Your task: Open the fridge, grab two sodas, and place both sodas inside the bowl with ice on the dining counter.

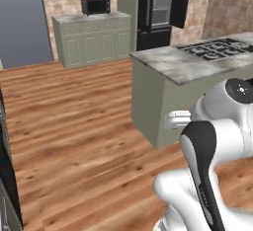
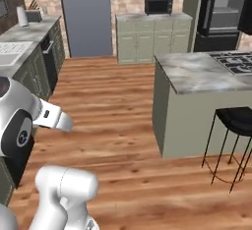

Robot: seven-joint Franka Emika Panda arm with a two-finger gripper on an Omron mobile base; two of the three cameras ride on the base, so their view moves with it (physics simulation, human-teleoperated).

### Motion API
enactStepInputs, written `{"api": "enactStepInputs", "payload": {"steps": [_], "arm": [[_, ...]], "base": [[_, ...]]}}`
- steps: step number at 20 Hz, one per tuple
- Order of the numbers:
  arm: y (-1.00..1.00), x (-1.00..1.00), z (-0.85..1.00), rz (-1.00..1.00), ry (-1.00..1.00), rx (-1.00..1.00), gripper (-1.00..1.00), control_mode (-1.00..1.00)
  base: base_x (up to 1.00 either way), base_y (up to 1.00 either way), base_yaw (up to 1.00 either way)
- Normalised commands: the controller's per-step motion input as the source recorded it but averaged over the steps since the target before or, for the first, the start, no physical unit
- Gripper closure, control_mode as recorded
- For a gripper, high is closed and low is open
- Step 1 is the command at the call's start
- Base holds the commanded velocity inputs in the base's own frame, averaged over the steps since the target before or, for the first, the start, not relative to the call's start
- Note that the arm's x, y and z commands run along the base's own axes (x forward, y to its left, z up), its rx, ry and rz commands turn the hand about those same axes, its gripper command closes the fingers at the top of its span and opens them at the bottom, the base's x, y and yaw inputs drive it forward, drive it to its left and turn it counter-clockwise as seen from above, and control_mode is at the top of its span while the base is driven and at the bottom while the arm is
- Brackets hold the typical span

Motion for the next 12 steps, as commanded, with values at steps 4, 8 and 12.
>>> {"api": "enactStepInputs", "payload": {"steps": [4,8,12], "arm": [[0.00,0.00,0.00,0.00,0.00,0.00,-1.00,1.00],[0.00,0.00,0.00,0.00,0.00,0.00,-1.00,1.00],[0.00,0.00,0.00,0.00,0.00,0.00,-1.00,1.00]], "base": [[1.00,0.13,0.15],[1.00,0.29,0.04],[1.00,0.47,-0.04]]}}
